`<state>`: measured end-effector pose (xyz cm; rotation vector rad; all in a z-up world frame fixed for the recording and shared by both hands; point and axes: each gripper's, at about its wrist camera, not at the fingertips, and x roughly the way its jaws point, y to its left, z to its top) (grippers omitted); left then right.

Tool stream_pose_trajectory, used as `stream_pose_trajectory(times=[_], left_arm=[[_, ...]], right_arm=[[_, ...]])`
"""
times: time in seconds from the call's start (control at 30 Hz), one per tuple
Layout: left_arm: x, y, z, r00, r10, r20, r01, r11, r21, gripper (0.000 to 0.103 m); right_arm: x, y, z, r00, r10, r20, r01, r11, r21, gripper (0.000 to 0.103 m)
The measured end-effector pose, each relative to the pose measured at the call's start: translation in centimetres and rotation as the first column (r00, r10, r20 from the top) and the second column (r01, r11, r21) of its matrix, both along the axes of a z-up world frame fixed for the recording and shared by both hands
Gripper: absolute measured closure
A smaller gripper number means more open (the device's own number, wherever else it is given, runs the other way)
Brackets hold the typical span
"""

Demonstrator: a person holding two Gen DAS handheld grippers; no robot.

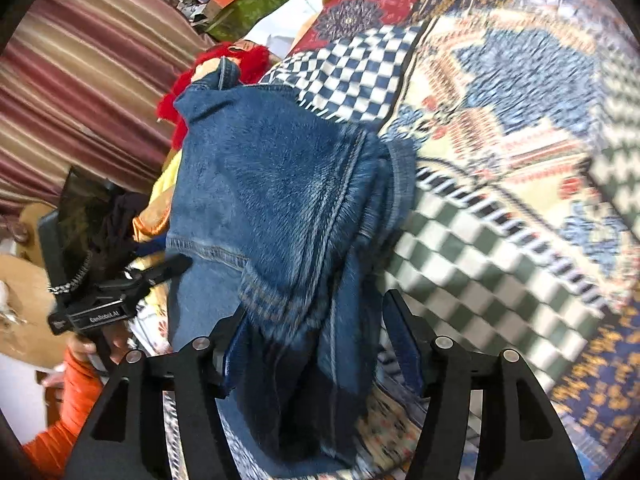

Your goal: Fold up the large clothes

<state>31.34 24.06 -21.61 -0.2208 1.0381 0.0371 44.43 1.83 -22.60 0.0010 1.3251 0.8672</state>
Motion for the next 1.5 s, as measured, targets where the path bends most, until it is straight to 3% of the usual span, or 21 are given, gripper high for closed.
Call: stream_pose_trajectory(times=[0.1, 0.2, 0.3, 0.5, 0.73, 0.87, 1.03, 1.2, 1.3, 1.5], left_arm=[[-0.5, -1.3, 1.6, 0.999, -0.024, 0.035, 0.019, 0.991, 0.131, 0.029], [-0.5, -2.4, 3.5, 0.996, -0.039, 0.086, 0.021, 0.979, 0.204, 0.026], [0.5, -2.6, 4.3, 0.991, -0.047, 0.123, 0.017, 0.973, 0.232, 0.025], [5.1, -2.9, 4.6, 0.984, -0.031, 0.177, -0.015, 0.968, 0.252, 0.023], [11.2, -1.4, 1.2, 0.990, 0.047, 0.136, -0.072, 0.980, 0.188, 0.023], [12.9, -1.3, -0.6, 0.992, 0.065, 0.111, -0.088, 0.972, 0.219, 0.021], [12.0, -2.6, 0.0, 0.992, 0.035, 0.119, -0.066, 0.961, 0.268, 0.021], [8.1, -3.6, 4.5, 0.978, 0.018, 0.206, -0.070, 0.966, 0.249, 0.021], [4.4, -4.4, 8.9, 0.953, 0.006, 0.304, -0.083, 0.967, 0.241, 0.021], [-4.7, -6.1, 17.9, 0.860, -0.007, 0.510, -0.100, 0.978, 0.182, 0.021]], right_arm=[[-0.8, -0.9, 1.9, 0.995, 0.018, 0.097, -0.016, 0.999, -0.028, 0.044], [-2.1, -0.8, 3.6, 0.976, 0.018, 0.218, -0.003, 0.998, -0.070, 0.044], [-2.6, -0.4, 5.7, 0.951, 0.009, 0.308, 0.006, 0.999, -0.049, 0.043], [-1.4, 0.9, 7.9, 0.918, -0.044, 0.394, 0.032, 0.999, 0.038, 0.043], [1.9, 3.7, 3.8, 0.932, -0.050, 0.359, 0.069, 0.997, -0.039, 0.043], [3.1, 3.4, 0.7, 0.949, -0.052, 0.310, 0.078, 0.994, -0.073, 0.043], [2.7, 2.6, 1.7, 0.946, -0.053, 0.321, 0.080, 0.994, -0.071, 0.043], [0.1, 1.0, 6.4, 0.915, -0.085, 0.395, 0.097, 0.995, -0.011, 0.043], [-2.6, -0.5, 10.6, 0.886, -0.110, 0.451, 0.096, 0.994, 0.054, 0.043], [-11.0, -3.7, 20.4, 0.771, -0.166, 0.614, 0.062, 0.980, 0.187, 0.043]])
